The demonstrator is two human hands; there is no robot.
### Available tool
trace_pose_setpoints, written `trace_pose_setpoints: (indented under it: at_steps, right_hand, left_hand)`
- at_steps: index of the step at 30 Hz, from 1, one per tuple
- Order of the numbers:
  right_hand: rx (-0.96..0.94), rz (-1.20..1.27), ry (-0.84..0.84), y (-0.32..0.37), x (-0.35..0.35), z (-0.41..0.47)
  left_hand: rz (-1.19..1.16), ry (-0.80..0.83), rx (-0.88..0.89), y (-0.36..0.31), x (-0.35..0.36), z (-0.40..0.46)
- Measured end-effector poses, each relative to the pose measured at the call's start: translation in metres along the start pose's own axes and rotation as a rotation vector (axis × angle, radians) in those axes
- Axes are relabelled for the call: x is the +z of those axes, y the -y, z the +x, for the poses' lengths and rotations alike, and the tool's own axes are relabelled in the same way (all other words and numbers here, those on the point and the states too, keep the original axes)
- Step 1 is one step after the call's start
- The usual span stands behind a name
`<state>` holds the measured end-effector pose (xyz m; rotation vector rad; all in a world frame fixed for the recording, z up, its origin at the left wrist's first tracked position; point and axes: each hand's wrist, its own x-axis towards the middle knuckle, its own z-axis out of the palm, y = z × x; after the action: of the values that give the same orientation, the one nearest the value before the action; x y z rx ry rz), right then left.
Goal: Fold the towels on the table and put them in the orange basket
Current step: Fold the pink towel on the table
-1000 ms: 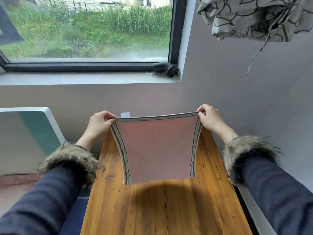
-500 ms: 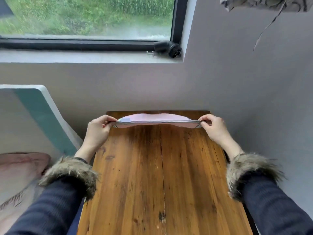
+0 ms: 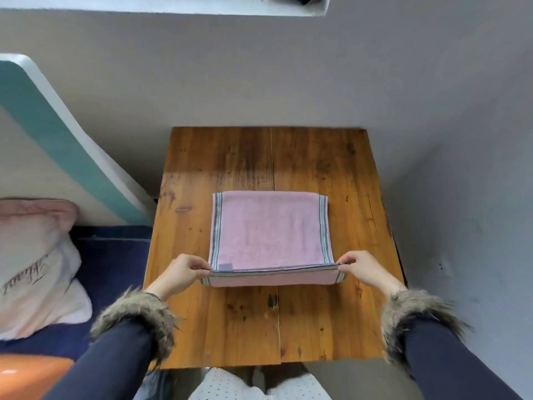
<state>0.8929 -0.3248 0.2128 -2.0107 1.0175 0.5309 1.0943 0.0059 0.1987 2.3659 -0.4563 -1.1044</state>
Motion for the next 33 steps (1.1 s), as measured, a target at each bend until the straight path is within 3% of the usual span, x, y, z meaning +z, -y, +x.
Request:
trace_pose_setpoints:
  at_steps: [14,25,33]
  right_hand:
    - [-0.129,0.194,-0.287,0.055,-0.034,0.066]
    - [-0.058,0.37,-0.348,0.067,-0.025,0.147]
    - [-0.112,0.372,-0.465,0.062,-0.015,0.157]
  left_hand:
    - [-0.055,-0.466,0.174,-0.052,-0.038,0.059]
    - [-0.116,-0.484,0.124,-0.054,-0.048,0.149]
    - [-0.239,-0.515,0.178,-0.057,-0.046,0.157]
